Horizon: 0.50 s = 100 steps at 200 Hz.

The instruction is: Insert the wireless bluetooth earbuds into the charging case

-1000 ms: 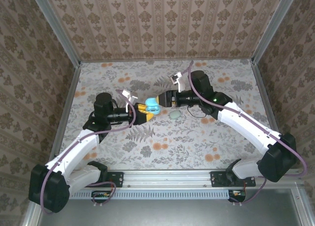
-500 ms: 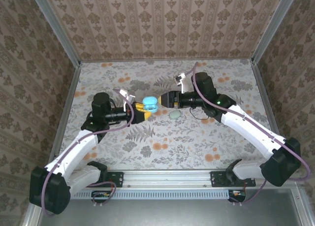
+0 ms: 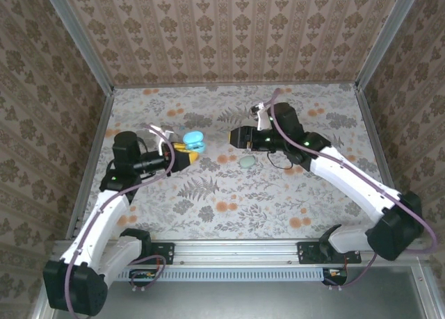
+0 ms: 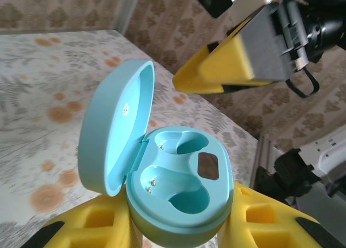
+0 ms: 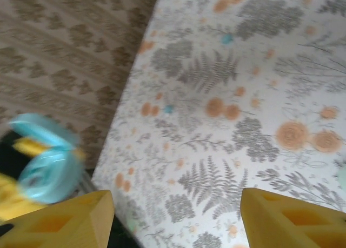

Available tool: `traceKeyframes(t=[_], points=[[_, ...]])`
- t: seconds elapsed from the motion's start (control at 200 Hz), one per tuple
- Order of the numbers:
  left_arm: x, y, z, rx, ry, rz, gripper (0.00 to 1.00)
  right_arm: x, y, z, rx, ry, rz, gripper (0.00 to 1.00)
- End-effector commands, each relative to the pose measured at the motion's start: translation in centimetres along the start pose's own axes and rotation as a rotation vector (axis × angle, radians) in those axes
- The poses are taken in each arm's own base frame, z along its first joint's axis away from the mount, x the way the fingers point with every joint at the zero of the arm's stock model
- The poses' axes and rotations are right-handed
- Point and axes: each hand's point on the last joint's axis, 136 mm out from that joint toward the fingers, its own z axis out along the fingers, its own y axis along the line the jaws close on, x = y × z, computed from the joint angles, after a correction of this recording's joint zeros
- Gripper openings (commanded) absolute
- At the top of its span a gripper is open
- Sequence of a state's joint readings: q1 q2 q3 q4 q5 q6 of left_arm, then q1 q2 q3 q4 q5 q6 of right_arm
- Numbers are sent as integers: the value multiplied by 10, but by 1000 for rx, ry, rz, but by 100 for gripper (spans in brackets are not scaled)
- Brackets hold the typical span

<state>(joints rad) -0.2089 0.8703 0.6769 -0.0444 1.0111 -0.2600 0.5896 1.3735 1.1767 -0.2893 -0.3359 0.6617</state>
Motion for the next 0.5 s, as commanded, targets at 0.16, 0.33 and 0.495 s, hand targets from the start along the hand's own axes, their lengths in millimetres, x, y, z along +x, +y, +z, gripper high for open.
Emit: traceKeyframes(t=[0.16, 0.33, 0.495], points=[[-11, 2, -45, -176, -31, 1, 8, 7, -6, 122, 131, 114, -66, 55], [-13, -1, -63, -248, -60, 9, 8, 25, 11, 205, 128, 182, -127, 49], [-14, -8, -73, -291, -82, 30, 8, 44, 38, 268, 103, 197, -183, 48]])
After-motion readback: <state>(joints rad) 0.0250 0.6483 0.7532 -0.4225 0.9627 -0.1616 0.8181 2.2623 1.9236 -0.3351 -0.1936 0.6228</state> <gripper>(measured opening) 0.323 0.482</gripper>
